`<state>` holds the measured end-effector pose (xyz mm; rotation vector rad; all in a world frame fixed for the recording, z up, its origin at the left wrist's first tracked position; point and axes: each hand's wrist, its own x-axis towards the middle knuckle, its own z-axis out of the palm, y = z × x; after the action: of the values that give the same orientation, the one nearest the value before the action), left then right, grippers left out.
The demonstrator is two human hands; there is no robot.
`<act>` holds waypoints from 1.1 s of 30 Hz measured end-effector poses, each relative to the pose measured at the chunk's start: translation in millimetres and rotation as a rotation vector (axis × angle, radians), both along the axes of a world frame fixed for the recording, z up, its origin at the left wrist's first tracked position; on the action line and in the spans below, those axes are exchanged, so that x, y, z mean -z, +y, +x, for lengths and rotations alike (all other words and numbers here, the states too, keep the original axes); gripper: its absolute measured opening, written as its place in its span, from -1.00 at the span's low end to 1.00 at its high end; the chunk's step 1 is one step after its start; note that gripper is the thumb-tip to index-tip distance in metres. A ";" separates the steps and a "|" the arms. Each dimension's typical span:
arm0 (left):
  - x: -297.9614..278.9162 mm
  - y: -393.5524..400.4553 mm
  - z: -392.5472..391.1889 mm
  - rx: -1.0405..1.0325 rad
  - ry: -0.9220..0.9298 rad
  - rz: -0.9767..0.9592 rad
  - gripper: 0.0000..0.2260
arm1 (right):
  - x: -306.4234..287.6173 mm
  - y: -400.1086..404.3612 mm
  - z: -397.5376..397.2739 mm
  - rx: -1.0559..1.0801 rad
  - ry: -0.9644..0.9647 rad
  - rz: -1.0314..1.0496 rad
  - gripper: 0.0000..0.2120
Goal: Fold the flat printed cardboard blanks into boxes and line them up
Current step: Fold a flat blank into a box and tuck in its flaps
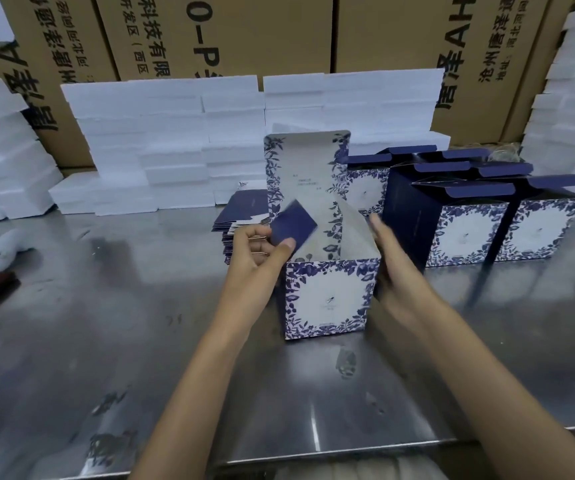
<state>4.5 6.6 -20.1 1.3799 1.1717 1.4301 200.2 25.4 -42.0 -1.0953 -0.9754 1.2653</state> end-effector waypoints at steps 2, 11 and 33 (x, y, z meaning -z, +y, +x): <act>0.1 -0.4 -1.6 0.006 0.028 -0.036 -0.76 | -2.0 -1.0 4.2 -0.136 -0.099 0.015 -0.19; -7.2 1.3 -2.9 -0.021 0.249 -0.111 -0.71 | 19.2 -4.6 -25.2 0.008 -0.099 0.104 -0.35; -28.5 45.4 -1.6 -0.084 0.689 -0.085 -0.58 | 11.7 -11.1 -30.4 0.145 -0.154 0.218 -0.47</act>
<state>2.9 52.0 8.4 1.8471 1.7096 0.9533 169.8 14.3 -53.7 -1.0827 -1.1011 0.9445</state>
